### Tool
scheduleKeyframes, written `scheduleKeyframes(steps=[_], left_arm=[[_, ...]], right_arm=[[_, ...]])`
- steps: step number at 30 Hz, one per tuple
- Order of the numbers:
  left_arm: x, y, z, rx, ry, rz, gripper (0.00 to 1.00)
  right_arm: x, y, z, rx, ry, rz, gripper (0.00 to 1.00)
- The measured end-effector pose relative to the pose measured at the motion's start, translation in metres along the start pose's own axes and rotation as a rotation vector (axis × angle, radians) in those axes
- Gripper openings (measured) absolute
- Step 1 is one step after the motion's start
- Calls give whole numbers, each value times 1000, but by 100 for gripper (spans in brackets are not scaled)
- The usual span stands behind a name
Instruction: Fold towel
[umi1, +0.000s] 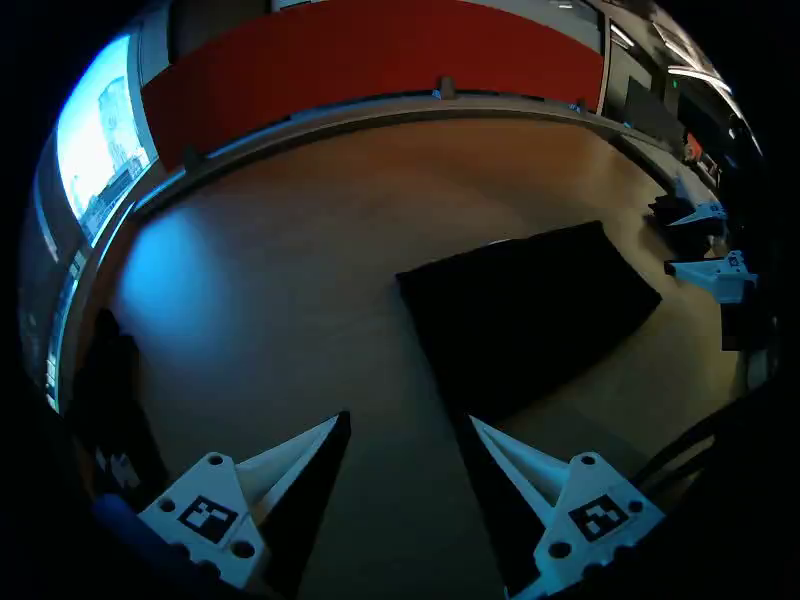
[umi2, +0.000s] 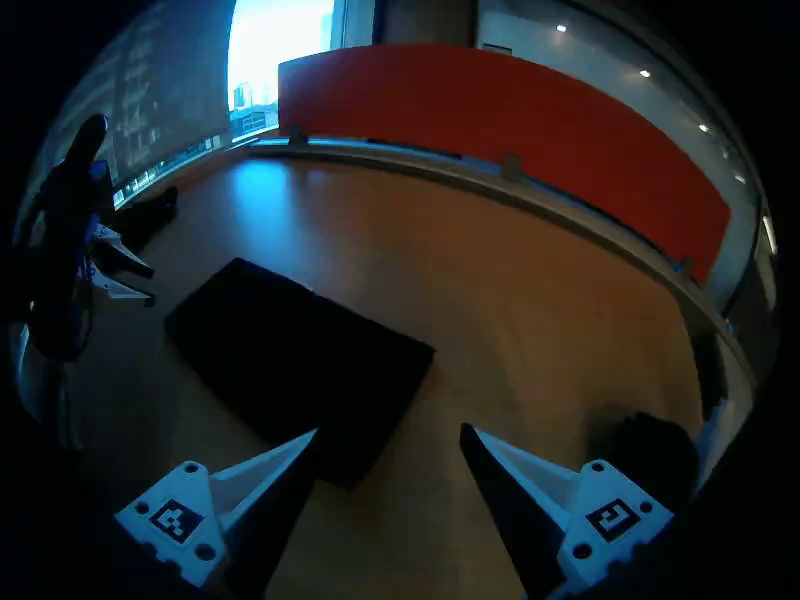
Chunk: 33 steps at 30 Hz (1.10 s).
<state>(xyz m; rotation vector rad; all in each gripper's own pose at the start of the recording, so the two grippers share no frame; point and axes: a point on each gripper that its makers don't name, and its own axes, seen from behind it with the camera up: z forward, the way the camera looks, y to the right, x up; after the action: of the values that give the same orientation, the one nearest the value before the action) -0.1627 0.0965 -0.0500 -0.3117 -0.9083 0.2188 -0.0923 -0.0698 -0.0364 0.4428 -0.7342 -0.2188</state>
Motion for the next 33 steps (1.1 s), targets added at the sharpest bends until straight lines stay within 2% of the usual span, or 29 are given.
scheduleKeyframes(steps=[16,24,28,33], left_arm=[[-20,-10,-18,32,2,-49,76],[-27,-12,-27,44,5,-66,76],[-32,-13,-32,51,6,-83,76],[-40,-15,-38,61,4,-101,76]], right_arm=[[3,-9,4,60,-6,-56,100],[-8,-20,6,120,-37,-96,100],[-19,-25,7,151,-67,-131,96],[-33,-27,10,175,-112,-170,86]])
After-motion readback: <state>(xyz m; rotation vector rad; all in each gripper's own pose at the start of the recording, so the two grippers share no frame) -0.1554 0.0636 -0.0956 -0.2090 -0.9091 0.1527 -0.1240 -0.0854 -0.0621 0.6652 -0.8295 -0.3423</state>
